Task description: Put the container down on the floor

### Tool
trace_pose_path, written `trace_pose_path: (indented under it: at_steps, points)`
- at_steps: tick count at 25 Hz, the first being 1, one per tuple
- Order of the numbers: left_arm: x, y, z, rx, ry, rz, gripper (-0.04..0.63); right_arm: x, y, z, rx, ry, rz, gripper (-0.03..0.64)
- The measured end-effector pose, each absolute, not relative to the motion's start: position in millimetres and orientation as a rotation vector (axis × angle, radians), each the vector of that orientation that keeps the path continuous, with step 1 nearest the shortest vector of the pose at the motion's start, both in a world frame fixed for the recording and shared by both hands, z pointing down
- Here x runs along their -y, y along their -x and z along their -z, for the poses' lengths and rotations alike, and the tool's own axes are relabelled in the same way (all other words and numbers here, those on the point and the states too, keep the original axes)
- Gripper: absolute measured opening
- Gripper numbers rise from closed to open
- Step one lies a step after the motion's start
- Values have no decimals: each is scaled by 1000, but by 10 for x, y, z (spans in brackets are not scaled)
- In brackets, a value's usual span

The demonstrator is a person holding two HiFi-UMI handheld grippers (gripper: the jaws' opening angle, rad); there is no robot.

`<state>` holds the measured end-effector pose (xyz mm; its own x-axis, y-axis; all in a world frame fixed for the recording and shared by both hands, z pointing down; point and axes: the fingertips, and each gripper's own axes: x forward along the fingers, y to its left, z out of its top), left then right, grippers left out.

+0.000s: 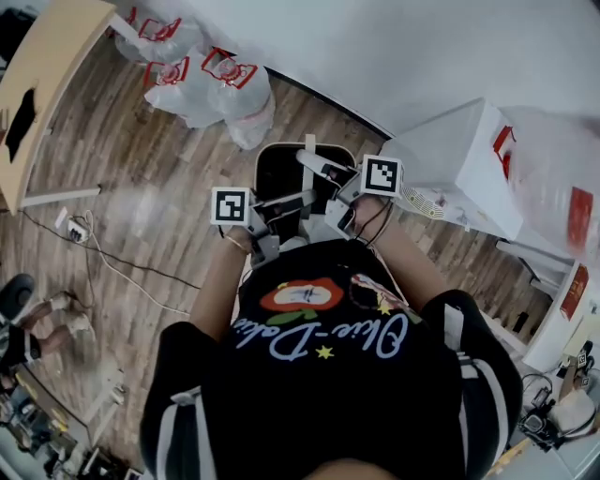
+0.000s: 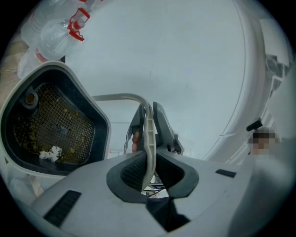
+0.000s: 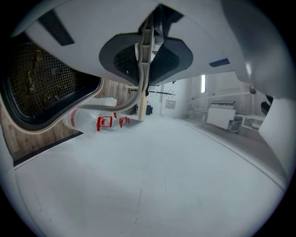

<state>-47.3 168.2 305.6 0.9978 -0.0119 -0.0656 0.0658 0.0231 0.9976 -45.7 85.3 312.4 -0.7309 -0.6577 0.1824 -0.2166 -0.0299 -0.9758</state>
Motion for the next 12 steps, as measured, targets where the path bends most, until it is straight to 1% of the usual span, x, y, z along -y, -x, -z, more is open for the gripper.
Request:
trace_pose_path:
  at_steps: [2, 4, 9, 12]
  points:
    - [-1819, 565, -3031, -63, -1554, 61, 51, -995, 537, -3089, -1912, 939, 1811, 58]
    - [-1761, 511, -3040, -70, -1550, 80, 51, -934, 493, -3092, -1925, 923, 1814, 58]
    - [-856, 8, -3317, 9, -1510, 111, 51, -31, 60, -3410, -1940, 830, 1914, 58]
    - [-589, -101, -3421, 35, -1489, 118, 52, 236, -43, -3536, -1954, 832, 1944, 58]
